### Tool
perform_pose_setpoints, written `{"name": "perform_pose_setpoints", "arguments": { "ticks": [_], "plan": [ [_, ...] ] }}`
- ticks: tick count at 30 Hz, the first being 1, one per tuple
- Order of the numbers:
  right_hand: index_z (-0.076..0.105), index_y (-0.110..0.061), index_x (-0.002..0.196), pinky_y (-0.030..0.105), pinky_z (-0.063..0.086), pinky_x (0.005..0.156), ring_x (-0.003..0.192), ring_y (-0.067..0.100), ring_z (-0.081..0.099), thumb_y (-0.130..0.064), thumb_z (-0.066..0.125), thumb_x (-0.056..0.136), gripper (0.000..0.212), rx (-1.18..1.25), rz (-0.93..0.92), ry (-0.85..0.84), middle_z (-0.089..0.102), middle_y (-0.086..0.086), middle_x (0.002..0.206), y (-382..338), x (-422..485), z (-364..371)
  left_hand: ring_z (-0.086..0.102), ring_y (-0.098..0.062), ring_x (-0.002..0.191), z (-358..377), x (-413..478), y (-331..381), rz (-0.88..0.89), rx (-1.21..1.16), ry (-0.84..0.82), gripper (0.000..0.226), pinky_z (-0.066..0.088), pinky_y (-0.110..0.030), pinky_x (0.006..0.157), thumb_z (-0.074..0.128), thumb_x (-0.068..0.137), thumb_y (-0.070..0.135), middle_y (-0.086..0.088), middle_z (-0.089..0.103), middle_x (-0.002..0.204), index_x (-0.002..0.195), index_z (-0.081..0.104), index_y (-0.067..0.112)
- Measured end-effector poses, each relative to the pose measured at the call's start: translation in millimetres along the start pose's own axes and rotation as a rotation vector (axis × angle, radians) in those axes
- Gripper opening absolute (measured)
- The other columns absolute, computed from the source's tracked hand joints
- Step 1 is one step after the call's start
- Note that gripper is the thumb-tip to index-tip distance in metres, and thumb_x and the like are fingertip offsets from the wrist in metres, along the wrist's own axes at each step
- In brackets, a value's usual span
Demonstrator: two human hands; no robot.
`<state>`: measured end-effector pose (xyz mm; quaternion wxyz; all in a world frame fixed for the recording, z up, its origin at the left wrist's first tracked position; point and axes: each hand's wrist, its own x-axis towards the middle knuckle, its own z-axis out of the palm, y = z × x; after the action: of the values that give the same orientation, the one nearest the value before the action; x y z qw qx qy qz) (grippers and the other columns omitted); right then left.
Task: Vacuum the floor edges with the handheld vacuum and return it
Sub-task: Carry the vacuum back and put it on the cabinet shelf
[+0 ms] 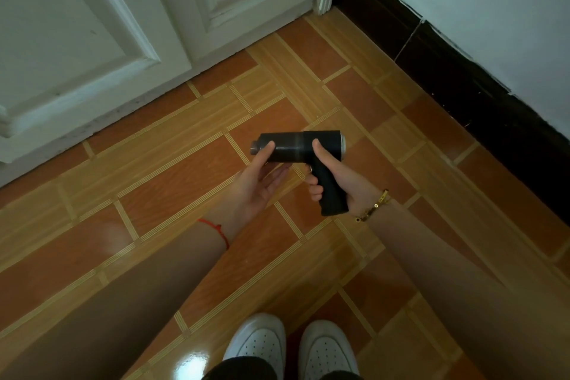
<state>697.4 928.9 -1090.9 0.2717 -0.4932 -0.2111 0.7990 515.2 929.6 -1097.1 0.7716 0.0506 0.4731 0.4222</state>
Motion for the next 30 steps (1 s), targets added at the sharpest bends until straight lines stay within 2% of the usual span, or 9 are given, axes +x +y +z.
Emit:
{"name": "perform_pose_setpoints", "arguments": {
  "ticks": [9, 16, 19, 21, 24, 30],
  "plan": [
    [0.056, -0.015, 0.073, 0.020, 0.044, 0.043, 0.043, 0.009, 0.046, -0.065, 0.063, 0.077, 0.050, 0.079, 0.028, 0.009, 0.048, -0.003, 0.059, 3, 18, -17, 0.074, -0.015, 0.097, 9, 24, -7, 0.008, 0.032, 0.051, 0.032, 0.059, -0.025, 0.080, 0.075, 0.084, 0.031, -0.003, 0.074, 0.105, 0.112, 0.066, 0.019],
    [0.062, -0.016, 0.070, 0.023, 0.047, 0.045, 0.045, 0.012, 0.050, -0.066, 0.067, 0.074, 0.050, 0.040, -0.009, 0.023, 0.057, 0.001, 0.062, -14, 45, -21, 0.074, -0.013, 0.098, 20, 39, 11, 0.052, -0.005, 0.100, 0.040, 0.058, -0.023, 0.084, 0.077, 0.081, 0.030, -0.003, 0.072, 0.109, 0.116, 0.066, 0.015],
    [0.062, -0.017, 0.070, 0.024, 0.048, 0.046, 0.046, 0.013, 0.052, -0.067, 0.067, 0.073, 0.050, 0.018, -0.012, 0.053, 0.059, 0.002, 0.063, -34, 46, -15, 0.072, -0.015, 0.105, 32, 36, 29, 0.057, 0.001, 0.105, 0.041, 0.056, -0.026, 0.092, 0.075, 0.084, 0.029, -0.004, 0.071, 0.111, 0.120, 0.064, 0.013],
    [0.062, -0.016, 0.072, 0.025, 0.048, 0.046, 0.047, 0.013, 0.053, -0.067, 0.068, 0.071, 0.052, -0.015, -0.008, 0.074, 0.060, 0.002, 0.064, -52, 38, -6, 0.071, -0.017, 0.107, 44, 26, 43, 0.041, -0.019, 0.117, 0.046, 0.055, -0.027, 0.094, 0.075, 0.084, 0.030, -0.007, 0.070, 0.116, 0.124, 0.062, 0.012],
    [0.062, -0.014, 0.076, 0.025, 0.049, 0.048, 0.049, 0.014, 0.055, -0.067, 0.068, 0.073, 0.053, -0.054, 0.009, 0.087, 0.062, 0.002, 0.065, -87, 11, 15, 0.073, -0.016, 0.101, 67, -3, 67, 0.040, -0.052, 0.137, 0.043, 0.057, -0.026, 0.087, 0.076, 0.084, 0.029, -0.007, 0.071, 0.114, 0.122, 0.062, 0.012],
    [0.066, -0.014, 0.078, 0.028, 0.051, 0.053, 0.054, 0.016, 0.059, -0.065, 0.070, 0.074, 0.051, -0.086, -0.004, 0.124, 0.066, 0.003, 0.070, -166, -88, 78, 0.073, -0.016, 0.102, 138, -105, 127, 0.071, -0.075, 0.140, 0.049, 0.057, -0.026, 0.088, 0.077, 0.083, 0.031, -0.008, 0.069, 0.118, 0.126, 0.059, 0.014]
  ]
}}
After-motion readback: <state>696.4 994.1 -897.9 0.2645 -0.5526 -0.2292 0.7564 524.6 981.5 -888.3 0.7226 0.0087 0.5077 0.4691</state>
